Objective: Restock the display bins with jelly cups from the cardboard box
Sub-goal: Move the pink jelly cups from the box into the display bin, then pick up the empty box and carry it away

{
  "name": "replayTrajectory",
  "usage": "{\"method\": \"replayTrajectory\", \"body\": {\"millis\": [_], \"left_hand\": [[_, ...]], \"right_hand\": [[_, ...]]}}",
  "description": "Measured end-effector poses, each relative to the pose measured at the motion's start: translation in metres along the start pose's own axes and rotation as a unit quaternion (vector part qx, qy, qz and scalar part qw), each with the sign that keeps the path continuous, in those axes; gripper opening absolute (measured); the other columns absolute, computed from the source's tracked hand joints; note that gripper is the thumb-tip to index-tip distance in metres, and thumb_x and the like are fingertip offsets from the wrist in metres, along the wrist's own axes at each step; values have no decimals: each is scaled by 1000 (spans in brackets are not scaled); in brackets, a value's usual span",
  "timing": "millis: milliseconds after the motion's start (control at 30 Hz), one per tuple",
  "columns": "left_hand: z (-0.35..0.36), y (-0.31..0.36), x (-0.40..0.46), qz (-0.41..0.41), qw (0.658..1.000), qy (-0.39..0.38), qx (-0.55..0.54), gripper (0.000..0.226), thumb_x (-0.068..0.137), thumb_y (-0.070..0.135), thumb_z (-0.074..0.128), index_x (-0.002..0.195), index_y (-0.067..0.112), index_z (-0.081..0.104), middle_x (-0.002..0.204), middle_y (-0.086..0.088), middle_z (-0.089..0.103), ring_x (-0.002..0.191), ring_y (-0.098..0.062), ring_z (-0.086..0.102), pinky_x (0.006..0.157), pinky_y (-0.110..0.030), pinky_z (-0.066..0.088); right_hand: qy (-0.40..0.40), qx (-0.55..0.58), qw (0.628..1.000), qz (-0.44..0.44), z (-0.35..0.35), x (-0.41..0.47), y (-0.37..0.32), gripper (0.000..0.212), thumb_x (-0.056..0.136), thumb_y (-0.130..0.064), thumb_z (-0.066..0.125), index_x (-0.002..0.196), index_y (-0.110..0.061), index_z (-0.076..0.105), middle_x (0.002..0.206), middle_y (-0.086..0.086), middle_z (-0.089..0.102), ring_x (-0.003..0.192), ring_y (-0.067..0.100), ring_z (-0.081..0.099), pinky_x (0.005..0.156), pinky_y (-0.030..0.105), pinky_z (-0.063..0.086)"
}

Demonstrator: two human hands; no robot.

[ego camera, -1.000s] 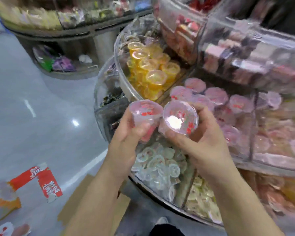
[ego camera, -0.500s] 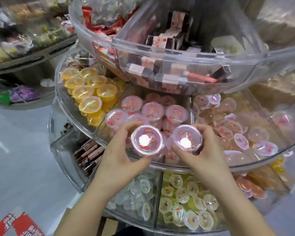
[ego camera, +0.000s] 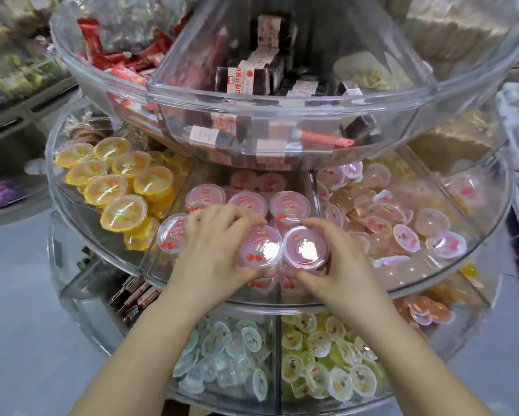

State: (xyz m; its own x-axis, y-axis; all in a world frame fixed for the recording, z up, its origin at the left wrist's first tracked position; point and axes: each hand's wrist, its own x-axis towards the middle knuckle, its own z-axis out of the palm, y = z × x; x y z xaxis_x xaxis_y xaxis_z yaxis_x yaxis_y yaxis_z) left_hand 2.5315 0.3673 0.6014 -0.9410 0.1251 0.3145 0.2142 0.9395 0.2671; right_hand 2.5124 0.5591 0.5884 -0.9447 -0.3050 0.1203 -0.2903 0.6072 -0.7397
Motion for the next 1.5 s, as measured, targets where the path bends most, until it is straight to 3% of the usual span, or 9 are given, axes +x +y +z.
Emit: {"method": "replayTrajectory", "body": {"millis": [133, 367, 567, 933, 1100, 1200, 1267, 1367, 1500], "left_hand": [[1, -4, 1, 29, 999, 3, 16, 74, 47, 46, 86, 115, 24, 62, 104, 2, 60, 104, -17, 44, 88, -33, 23], [1, -8, -4, 52, 998, 21, -6, 63, 51, 31, 88, 109, 20, 66, 107, 2, 64, 104, -14, 46, 90, -33, 30], [2, -4, -3, 36, 999, 29, 2, 61, 50, 25, 88, 107, 16, 68, 104, -1, 66, 98, -25, 61, 87, -39, 42], [0, -3, -5, 37, 999, 9, -8, 64, 51, 20, 88, 110, 13, 67, 107, -5, 65, 99, -29, 62, 88, -42, 44], [-4, -2, -7, 35, 999, -11, -9, 69, 54, 30, 87, 117, 14, 62, 114, -5, 62, 104, -27, 60, 89, -39, 45], [-13, -6, -11, 25, 997, -10, -76, 70, 61, 35, 83, 123, 14, 57, 121, -4, 56, 111, -23, 56, 92, -41, 48], [-22, -7, -17, 9, 989, 9, -144, 64, 69, 42, 74, 124, 15, 56, 123, 1, 54, 115, -16, 52, 97, -33, 45], [-38, -12, -37, -39, 976, 85, -198, 47, 78, 40, 64, 120, 19, 58, 119, 7, 55, 114, -5, 51, 98, -18, 40], [-56, -25, -93, -177, 931, 210, -241, 25, 82, 34, 60, 107, 37, 62, 105, 22, 62, 104, 2, 57, 91, -9, 39]], "right_hand": [[-3, 4, 1000, 5, 0, 0, 0, 64, 70, -16, 71, 123, -38, 42, 117, -22, 50, 92, -17, 45, 79, -6, 30], [43, 26, 999, 6, 2, -3, 1, 58, 64, -15, 76, 95, -48, 39, 90, -31, 53, 84, -13, 51, 68, 2, 38], [83, 11, 996, 0, 13, -4, 4, 51, 69, -27, 80, 104, -34, 44, 93, -19, 55, 76, -1, 49, 69, 1, 37], [109, 14, 994, -3, 19, -7, 5, 56, 68, -28, 81, 105, -38, 39, 95, -18, 54, 84, -4, 48, 72, -3, 35], [93, 19, 995, -13, 15, -6, 3, 61, 63, -33, 82, 111, -27, 45, 106, -12, 51, 97, -10, 44, 82, -3, 31], [85, 39, 995, -24, 5, -11, -1, 68, 60, -52, 75, 116, -27, 45, 115, -17, 40, 105, -6, 43, 93, 10, 36], [107, 34, 993, -31, -2, -14, -7, 69, 60, -59, 71, 116, -29, 46, 118, -14, 38, 103, 8, 45, 95, 21, 39], [141, 20, 985, -95, -7, -11, -25, 50, 73, -49, 71, 112, -24, 52, 115, -9, 41, 106, 5, 43, 93, 17, 37], [49, 102, 972, -207, 12, -9, -67, 15, 82, -32, 60, 97, -30, 58, 96, -13, 56, 85, 0, 50, 78, 11, 38]]}}
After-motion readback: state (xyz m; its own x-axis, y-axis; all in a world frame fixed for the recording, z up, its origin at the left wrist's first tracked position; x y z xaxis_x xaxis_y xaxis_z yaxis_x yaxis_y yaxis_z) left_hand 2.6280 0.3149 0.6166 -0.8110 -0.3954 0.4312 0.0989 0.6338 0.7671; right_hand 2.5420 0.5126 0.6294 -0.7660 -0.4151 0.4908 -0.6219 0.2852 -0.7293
